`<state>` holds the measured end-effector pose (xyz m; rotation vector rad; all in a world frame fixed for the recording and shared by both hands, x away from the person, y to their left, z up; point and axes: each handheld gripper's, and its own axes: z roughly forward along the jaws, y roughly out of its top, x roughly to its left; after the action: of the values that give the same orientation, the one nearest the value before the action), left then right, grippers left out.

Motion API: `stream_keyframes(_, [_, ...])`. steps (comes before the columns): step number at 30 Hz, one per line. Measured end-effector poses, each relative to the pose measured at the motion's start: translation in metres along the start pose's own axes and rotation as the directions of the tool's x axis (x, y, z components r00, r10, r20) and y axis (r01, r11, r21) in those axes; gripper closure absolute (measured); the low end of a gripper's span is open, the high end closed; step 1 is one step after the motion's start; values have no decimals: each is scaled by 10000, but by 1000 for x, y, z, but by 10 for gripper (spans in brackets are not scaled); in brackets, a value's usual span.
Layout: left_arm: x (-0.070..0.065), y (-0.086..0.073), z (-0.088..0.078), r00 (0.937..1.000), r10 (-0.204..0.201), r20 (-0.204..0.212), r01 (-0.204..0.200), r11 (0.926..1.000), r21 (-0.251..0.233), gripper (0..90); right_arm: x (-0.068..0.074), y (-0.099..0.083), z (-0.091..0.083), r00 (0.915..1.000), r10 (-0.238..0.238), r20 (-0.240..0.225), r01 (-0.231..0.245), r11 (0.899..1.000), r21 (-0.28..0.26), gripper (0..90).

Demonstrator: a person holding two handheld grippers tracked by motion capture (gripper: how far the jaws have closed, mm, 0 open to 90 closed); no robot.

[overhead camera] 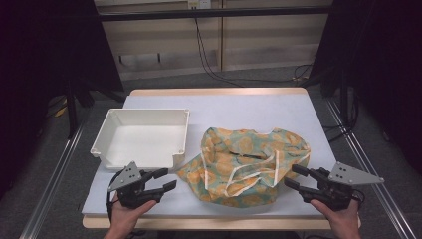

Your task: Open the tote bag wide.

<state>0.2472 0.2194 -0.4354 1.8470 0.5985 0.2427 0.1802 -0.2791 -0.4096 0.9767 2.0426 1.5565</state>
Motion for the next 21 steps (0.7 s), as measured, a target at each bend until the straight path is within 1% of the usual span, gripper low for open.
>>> stream_keyframes(1, [-2,2,2,10000,63,73,-63,10000,23,479,1,3,2,9999,-130,-54,130,9999,29,491])
stream_keyframes(2, [-6,7,7,9993,245,288,-248,9997,76,506,1,11,5,9994,-250,-221,250,9997,-16,498])
stream_keyframes(3, [-7,9,9,9984,269,504,-270,9996,15,521,1,14,8,9990,-312,-327,313,9995,30,502])
stream_keyframes(4, [-8,10,12,9976,332,600,-336,9994,56,536,1,18,10,9986,-308,-419,315,9994,150,505])
stream_keyframes(5, [-8,10,12,9976,332,600,-336,9994,56,544,1,18,10,9986,-308,-419,315,9994,150,505])
stream_keyframes(6, [-9,12,14,9968,387,705,-393,9992,66,544,1,20,13,9983,-332,-482,343,9992,214,506])
stream_keyframes(7, [-10,14,17,9955,354,874,-359,9993,38,548,0,22,17,9977,-387,-550,401,9989,239,511])
stream_keyframes(8, [-12,18,22,9943,459,966,-465,9989,41,561,-1,23,23,9966,-448,-687,464,9987,206,521])
stream_keyframes(10, [-14,20,24,9937,404,1043,-412,9991,55,574,-1,23,27,9959,-480,-773,489,9988,101,520])
stream_keyframes(11, [-15,23,28,9903,300,1353,-305,9995,19,585,-3,23,34,9958,-433,-804,448,9989,163,530])
stream_keyframes(12, [-15,23,28,9903,300,1353,-305,9995,19,604,-3,23,34,9958,-433,-804,448,9989,163,530])
stream_keyframes(13, [-15,25,30,9875,194,1567,-186,9998,-67,615,-4,23,42,9952,-440,-876,469,9984,311,540])
stream_keyframes(15, [-18,31,35,9870,357,1567,-342,9993,-122,618,-6,24,48,9946,-456,-937,498,9979,419,550])
stream_keyframes(16, [-20,34,37,9856,446,1630,-443,9990,-58,624,-7,26,51,9940,-483,-984,526,9978,415,554])
stream_keyframes(17, [-21,36,40,9834,479,1751,-475,9989,-67,624,-7,26,51,9940,-483,-984,526,9978,415,554])
stream_keyframes(18, [-24,41,47,9804,672,1854,-681,9977,-15,630,-9,30,55,9934,-453,-1050,502,9977,451,564])
stream_keyframes(19, [-26,44,51,9781,749,1944,-769,9970,27,641,-10,33,57,9931,-456,-1078,510,9976,472,567])
stream_keyframes(20, [-26,44,51,9781,749,1944,-769,9970,27,642,-10,33,57,9931,-456,-1078,510,9976,472,567])
stream_keyframes(21, [-29,48,59,9744,920,2051,-963,9953,110,642,-14,36,61,9932,-395,-1091,453,9977,506,573])
